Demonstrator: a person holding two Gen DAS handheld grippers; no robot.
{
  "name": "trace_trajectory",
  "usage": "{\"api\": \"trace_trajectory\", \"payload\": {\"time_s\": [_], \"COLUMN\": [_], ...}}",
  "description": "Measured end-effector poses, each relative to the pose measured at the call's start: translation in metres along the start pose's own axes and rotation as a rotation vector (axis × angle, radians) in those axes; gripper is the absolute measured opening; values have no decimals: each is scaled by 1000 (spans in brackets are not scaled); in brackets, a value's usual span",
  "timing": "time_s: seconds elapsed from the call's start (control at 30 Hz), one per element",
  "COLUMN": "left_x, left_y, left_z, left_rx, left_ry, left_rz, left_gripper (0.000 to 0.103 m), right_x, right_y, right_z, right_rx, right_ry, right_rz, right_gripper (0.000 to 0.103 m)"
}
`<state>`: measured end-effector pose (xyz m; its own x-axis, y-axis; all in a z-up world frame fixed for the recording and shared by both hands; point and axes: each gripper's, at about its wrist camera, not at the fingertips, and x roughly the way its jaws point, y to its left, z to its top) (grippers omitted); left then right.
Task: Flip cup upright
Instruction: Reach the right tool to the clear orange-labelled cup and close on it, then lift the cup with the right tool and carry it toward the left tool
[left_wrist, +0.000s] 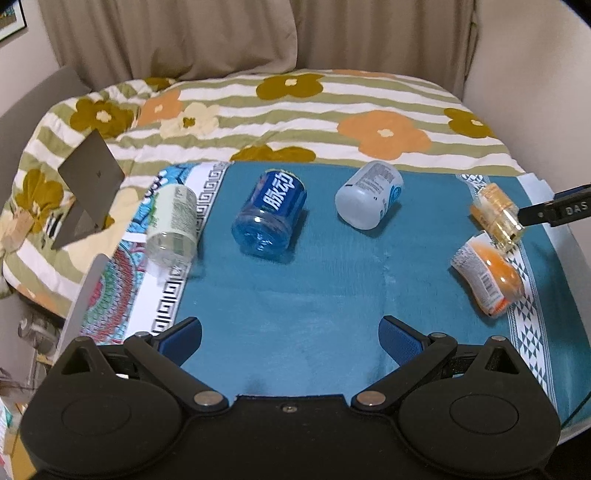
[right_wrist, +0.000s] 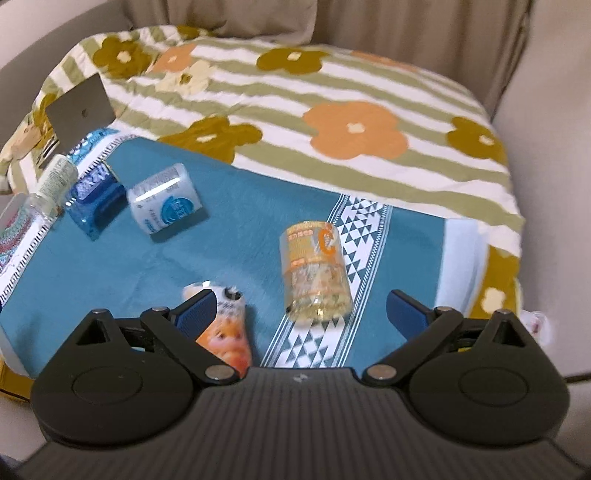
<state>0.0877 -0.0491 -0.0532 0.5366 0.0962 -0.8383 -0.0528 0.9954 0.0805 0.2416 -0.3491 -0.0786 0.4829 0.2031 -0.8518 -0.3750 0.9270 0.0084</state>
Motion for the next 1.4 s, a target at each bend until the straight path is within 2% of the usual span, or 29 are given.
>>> {"api": "trace_trajectory", "payload": {"time_s": [0.33, 0.4, 0.47, 0.53, 0.6, 0.8, 0.93, 1.1, 1.27, 1.4], "left_x": [38, 42, 45, 47, 48, 46, 39, 25, 11, 2], "left_y": [-19, -20, -22, -23, -24, -22, -16, -4, 13, 32], "left_z": [12, 13, 14, 14, 15, 17, 19, 21, 18, 13], "left_rx": [-11, -13, -14, -12, -7, -4, -1, 7, 16, 22], "left_ry": [43, 51, 56, 57, 59, 57, 44, 26, 14, 11], "left_rz": [3, 4, 3, 9, 11, 3, -7, -33, -62, -90], "left_gripper": [103, 103, 103, 103, 103, 103, 103, 103, 103, 103], "right_x": [66, 73, 79, 83, 85, 84, 71, 31, -14, -32], "right_y": [-23, -24, -25, -25, -26, -28, -25, -12, 16, 43], "right_z": [16, 17, 18, 18, 18, 17, 20, 30, 32, 23], "right_rx": [-33, -33, -33, -34, -27, -7, 4, 25, 85, 150], "right_ry": [81, 90, 101, 113, 116, 114, 88, 32, -7, -8], "right_rz": [46, 61, 83, 97, 102, 111, 96, 82, 66, 71], "right_gripper": [102, 97, 84, 78, 74, 74, 74, 74, 74, 74]}}
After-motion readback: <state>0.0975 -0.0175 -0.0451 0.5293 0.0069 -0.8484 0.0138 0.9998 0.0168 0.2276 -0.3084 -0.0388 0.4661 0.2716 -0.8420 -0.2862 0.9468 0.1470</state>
